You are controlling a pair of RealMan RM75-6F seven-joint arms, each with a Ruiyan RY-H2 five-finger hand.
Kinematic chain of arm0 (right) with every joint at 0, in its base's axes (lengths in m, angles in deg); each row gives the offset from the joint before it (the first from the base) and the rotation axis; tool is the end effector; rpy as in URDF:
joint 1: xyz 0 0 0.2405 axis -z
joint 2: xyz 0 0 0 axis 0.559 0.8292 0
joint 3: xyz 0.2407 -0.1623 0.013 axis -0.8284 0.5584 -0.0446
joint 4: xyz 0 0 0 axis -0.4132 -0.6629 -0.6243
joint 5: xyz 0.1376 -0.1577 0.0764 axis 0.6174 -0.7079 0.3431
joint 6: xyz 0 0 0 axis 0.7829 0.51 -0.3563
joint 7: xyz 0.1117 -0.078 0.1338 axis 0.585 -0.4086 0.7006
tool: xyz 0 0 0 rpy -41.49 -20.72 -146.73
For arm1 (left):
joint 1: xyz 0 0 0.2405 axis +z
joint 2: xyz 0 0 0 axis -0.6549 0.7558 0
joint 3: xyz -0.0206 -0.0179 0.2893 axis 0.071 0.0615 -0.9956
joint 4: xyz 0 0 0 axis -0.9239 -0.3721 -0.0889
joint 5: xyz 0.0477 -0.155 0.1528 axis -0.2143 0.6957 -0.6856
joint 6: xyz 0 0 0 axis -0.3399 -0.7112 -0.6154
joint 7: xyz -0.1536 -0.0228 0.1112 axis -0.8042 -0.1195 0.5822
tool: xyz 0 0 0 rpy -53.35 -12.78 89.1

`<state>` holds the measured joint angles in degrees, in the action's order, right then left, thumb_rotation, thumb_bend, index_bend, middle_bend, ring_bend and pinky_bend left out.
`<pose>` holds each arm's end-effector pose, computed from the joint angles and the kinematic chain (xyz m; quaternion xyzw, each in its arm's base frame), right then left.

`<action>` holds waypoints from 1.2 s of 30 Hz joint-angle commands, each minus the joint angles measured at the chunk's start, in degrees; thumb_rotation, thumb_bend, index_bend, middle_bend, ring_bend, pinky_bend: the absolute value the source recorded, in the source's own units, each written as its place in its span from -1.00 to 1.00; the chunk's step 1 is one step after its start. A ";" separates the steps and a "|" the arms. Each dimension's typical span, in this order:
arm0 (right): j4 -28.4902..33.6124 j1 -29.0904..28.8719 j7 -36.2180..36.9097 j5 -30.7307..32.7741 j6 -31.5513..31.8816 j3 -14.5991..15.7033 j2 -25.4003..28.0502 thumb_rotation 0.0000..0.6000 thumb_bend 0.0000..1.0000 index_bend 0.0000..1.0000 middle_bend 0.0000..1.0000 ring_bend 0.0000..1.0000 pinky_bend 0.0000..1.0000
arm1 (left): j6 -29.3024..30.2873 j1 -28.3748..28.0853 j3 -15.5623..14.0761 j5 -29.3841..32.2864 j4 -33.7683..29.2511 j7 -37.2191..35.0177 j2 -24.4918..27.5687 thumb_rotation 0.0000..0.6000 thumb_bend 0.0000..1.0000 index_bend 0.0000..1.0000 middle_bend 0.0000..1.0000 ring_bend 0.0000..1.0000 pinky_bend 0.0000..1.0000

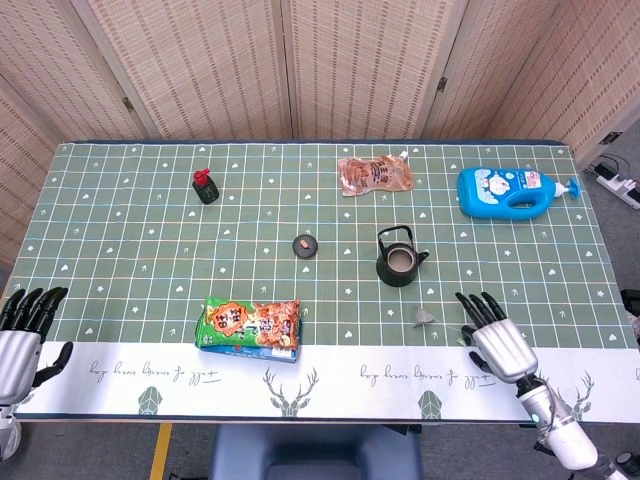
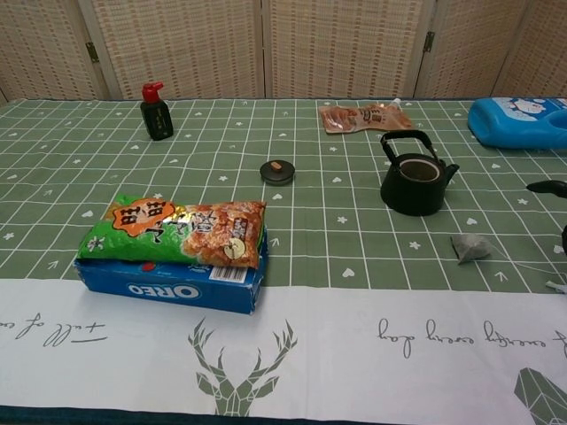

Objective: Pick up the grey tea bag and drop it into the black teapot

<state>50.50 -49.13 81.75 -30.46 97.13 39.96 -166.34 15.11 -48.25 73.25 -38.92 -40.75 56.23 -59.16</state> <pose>-0.3488 -0.2733 0.0316 0.7654 -0.3030 0.2895 0.4884 -0.3480 0.2457 0.1710 -0.6325 -0.3220 -0.3883 0.5877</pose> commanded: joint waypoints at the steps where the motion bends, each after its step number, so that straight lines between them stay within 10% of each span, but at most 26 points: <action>1: -1.98 0.37 1.18 1.01 0.45 -0.05 -1.08 1.00 -0.35 0.10 -1.00 -1.00 -1.00 | 0.02 0.00 -0.11 -0.19 -0.06 0.06 0.01 1.00 -0.23 -0.95 -0.87 -0.92 -1.00; 36: -7.17 -2.19 2.86 4.65 -3.17 0.24 -6.16 1.00 -0.35 0.10 -1.00 -1.00 -1.00 | -0.04 0.00 -0.32 -0.59 -0.12 -1.26 0.58 1.00 -0.22 -0.94 -0.87 -0.92 -1.00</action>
<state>43.35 -51.27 84.58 -25.86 94.02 40.21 -172.47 15.08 -48.25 72.93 -39.51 -40.87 54.97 -58.58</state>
